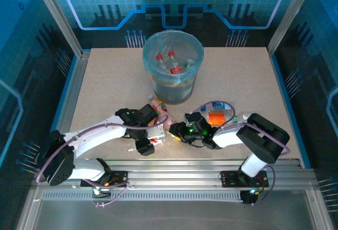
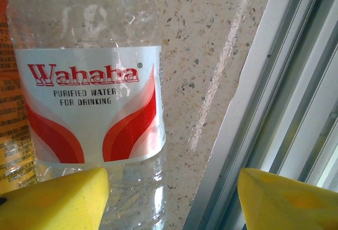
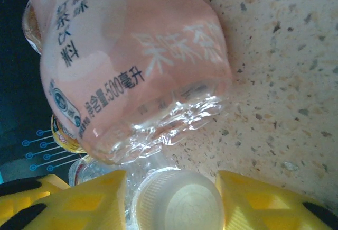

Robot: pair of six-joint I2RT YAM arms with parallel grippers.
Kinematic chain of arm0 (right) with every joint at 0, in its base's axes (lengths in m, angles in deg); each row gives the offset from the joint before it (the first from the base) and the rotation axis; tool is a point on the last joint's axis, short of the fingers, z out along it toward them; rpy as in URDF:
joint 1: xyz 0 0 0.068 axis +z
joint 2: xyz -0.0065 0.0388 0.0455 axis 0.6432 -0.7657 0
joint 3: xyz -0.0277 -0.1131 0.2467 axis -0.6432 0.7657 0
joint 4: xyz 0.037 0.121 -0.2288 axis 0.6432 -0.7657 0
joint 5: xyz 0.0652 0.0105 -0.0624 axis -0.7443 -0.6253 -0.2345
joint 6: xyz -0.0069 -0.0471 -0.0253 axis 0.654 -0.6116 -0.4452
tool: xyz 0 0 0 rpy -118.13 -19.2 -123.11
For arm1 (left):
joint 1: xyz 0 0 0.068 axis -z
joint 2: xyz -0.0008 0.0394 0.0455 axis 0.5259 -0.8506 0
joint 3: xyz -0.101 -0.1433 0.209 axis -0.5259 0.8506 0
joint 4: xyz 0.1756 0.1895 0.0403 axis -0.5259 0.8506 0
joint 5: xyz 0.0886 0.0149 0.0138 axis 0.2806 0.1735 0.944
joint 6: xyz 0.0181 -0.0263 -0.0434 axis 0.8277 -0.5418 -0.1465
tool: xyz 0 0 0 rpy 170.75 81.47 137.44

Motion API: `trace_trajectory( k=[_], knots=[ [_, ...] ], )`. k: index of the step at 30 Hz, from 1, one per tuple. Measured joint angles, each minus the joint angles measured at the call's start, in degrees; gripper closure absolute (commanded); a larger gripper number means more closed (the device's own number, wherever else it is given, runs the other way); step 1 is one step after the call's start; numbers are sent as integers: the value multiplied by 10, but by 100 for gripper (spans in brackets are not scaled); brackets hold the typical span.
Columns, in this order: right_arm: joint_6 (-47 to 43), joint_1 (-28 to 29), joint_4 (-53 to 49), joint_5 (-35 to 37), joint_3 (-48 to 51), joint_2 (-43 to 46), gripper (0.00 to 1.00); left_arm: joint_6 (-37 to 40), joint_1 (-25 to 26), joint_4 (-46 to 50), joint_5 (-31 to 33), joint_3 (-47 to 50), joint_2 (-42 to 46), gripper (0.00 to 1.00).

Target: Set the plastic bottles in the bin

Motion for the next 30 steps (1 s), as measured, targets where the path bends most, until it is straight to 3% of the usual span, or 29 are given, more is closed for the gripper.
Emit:
trace_trajectory(
  k=[10, 19, 24, 30],
  knots=[
    [-9, 0, -49, 26, 6, 64, 73, 0, 1, -5, -7, 0, 30, 32],
    [-65, 0, -119, 38, 13, 172, 82, 0, 1, -49, -14, 5, 111, 31],
    [-124, 0, -226, 61, 10, 281, 89, -2, 1, -88, -31, 5, 187, 30],
    [-208, 0, -361, 108, -21, 399, 87, -12, 1, -138, -44, -9, 261, 30]
  ],
)
